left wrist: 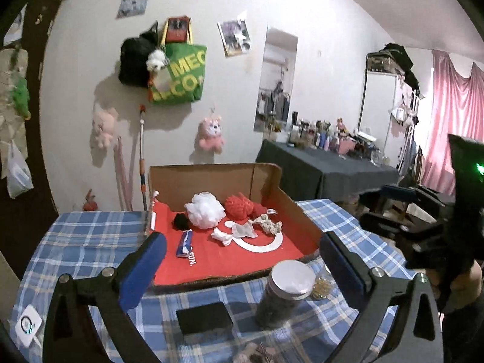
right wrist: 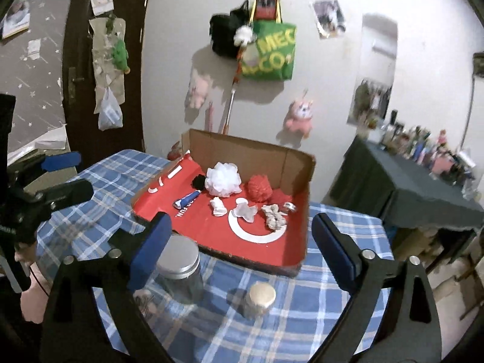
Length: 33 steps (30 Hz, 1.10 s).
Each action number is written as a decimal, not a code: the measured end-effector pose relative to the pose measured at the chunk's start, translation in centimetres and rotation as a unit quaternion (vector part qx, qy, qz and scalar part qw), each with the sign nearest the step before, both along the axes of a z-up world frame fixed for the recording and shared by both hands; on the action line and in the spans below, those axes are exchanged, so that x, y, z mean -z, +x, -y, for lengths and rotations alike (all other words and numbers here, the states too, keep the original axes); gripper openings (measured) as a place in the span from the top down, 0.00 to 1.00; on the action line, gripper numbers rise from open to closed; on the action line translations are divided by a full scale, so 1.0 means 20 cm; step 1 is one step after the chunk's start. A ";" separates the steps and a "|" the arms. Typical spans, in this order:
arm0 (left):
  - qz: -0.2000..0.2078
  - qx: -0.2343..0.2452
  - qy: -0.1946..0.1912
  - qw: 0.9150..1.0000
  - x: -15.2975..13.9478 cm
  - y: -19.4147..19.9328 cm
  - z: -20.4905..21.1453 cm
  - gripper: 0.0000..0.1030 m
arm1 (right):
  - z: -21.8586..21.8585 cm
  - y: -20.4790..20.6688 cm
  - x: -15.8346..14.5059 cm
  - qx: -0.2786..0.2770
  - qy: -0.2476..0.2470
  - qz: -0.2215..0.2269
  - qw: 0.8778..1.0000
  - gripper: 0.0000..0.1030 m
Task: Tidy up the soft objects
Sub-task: 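Move both tools back from the box toward the sponge pad and sheep plush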
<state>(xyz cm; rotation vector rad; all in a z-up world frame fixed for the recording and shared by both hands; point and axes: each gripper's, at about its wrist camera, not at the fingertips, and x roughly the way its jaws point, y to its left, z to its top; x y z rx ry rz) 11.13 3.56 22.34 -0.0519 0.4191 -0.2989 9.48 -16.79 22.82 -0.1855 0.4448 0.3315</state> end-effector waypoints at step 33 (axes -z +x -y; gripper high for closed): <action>-0.164 -0.037 0.006 0.986 0.93 -0.26 0.04 0.00 | 0.00 -0.21 0.88 0.042 0.065 -0.115 0.990 0.07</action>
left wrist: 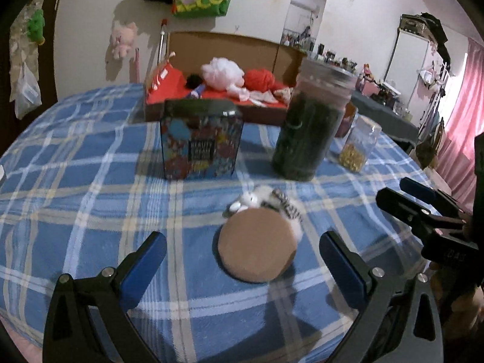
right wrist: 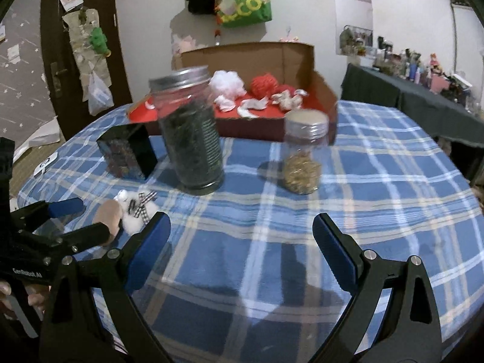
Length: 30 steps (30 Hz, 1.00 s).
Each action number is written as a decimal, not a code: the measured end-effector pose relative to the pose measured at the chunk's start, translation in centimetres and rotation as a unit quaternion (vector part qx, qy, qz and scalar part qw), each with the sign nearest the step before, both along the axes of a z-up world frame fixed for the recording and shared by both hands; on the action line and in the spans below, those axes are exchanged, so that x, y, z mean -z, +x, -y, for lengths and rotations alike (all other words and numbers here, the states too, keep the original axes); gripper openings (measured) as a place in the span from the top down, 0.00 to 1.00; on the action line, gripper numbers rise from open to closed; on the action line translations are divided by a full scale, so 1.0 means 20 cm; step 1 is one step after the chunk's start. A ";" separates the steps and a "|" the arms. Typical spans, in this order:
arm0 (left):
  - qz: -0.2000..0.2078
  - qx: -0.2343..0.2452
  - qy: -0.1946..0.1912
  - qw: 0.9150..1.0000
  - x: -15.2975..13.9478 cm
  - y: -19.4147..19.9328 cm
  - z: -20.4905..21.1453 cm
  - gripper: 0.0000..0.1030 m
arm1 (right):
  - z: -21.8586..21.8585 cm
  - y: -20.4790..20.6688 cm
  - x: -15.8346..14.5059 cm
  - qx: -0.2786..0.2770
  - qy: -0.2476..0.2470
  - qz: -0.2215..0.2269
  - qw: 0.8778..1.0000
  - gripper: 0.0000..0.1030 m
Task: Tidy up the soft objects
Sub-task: 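Move both tools back from the box toward the sponge pad and sheep plush, then grasp the tan round sponge pad with the left tool while the right tool grasps the white sheep plush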
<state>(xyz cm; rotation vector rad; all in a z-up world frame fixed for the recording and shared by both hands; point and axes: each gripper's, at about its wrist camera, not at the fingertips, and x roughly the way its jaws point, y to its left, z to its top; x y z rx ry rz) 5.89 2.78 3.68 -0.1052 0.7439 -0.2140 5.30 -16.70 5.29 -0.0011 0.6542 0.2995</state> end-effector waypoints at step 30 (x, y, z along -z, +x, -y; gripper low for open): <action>-0.001 0.046 0.072 0.996 0.05 0.05 -0.16 0.43 | -0.54 0.17 0.11 -0.207 -0.051 -0.074 0.974 0.46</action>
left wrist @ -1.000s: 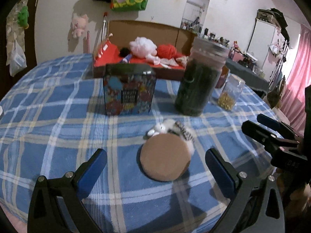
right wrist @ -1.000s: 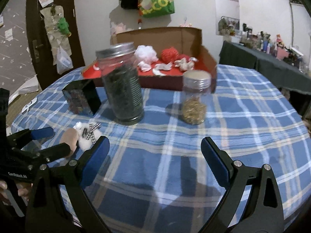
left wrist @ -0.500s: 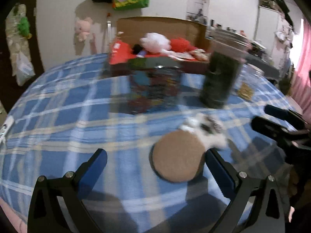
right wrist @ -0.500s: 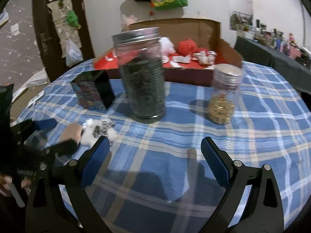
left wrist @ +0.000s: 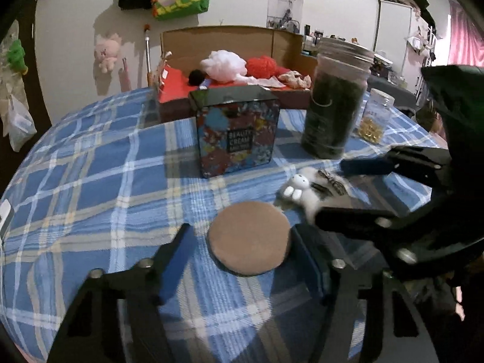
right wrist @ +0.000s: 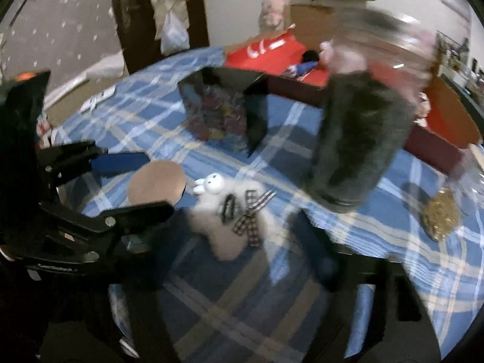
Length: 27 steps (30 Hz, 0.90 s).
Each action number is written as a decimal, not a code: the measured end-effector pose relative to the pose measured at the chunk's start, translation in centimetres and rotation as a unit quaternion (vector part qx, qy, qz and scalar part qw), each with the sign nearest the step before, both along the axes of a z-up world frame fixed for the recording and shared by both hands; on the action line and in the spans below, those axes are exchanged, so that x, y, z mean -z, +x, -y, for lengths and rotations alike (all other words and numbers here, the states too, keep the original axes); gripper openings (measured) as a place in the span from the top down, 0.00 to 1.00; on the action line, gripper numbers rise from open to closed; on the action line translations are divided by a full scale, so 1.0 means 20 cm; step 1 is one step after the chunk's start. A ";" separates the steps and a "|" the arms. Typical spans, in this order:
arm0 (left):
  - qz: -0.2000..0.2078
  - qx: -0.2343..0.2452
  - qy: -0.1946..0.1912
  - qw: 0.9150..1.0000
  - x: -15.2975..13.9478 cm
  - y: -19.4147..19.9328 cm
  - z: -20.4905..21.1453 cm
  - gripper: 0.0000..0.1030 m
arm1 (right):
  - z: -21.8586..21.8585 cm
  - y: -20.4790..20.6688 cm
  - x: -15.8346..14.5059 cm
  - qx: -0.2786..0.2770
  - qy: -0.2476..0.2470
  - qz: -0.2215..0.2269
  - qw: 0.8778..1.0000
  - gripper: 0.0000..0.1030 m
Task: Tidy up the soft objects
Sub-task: 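Grasp the tan round sponge pad with the left tool while the right tool grasps the white sheep plush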
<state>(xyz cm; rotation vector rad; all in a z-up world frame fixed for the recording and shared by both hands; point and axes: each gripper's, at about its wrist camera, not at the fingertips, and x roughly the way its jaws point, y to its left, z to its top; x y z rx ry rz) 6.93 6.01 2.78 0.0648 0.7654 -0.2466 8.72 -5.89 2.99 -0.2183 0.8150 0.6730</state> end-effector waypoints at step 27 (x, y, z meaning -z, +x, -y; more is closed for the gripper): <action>0.004 0.105 -0.046 0.993 -0.03 0.03 0.29 0.63 | 0.57 -0.09 -0.06 0.105 0.102 -0.029 0.989 0.82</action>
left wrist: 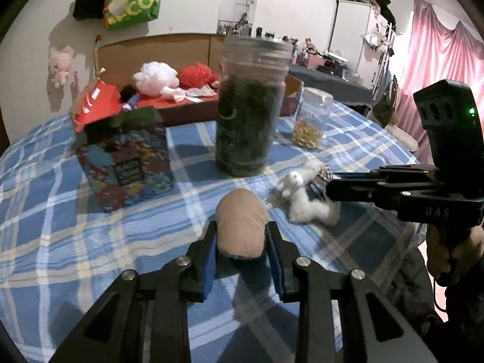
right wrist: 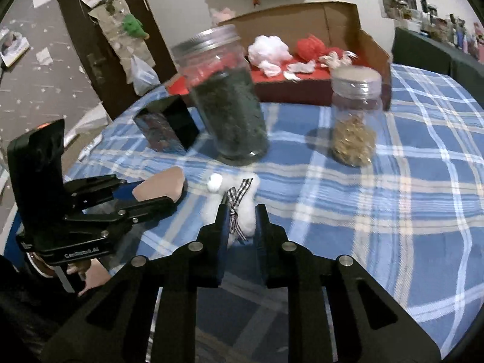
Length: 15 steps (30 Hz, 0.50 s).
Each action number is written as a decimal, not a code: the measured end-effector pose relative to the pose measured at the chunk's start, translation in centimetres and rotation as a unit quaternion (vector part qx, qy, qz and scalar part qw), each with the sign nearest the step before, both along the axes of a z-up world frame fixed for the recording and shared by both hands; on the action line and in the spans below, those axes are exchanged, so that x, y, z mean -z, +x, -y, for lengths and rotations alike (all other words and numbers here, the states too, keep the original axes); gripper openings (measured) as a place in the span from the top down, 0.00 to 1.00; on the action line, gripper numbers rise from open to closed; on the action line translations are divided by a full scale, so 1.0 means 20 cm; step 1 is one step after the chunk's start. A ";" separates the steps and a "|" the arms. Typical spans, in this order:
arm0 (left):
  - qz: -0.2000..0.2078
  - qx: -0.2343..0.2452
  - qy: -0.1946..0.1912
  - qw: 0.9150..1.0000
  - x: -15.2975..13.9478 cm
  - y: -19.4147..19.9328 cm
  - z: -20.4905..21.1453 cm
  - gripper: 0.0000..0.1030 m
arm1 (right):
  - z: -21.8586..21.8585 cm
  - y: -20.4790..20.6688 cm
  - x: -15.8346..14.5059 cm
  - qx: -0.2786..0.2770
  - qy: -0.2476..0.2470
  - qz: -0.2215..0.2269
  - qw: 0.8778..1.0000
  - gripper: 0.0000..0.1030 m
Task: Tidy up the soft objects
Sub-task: 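Grasp the tan round sponge pad with the left tool while the right tool grasps the white sheep plush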
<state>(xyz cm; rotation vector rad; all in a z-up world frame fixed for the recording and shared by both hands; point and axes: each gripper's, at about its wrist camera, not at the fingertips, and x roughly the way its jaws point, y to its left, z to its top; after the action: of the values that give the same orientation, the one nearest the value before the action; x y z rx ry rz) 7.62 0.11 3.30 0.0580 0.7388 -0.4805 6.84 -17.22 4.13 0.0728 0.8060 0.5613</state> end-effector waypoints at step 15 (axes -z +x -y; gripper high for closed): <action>0.009 -0.018 0.021 1.000 0.02 0.00 0.02 0.31 | -0.08 -0.03 0.02 0.001 -0.081 0.066 0.995 0.24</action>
<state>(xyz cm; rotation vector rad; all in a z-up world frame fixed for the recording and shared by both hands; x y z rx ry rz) 7.53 -0.21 2.81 0.0884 0.7308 -0.4301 6.18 -15.52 3.81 -0.1115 0.7203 0.4909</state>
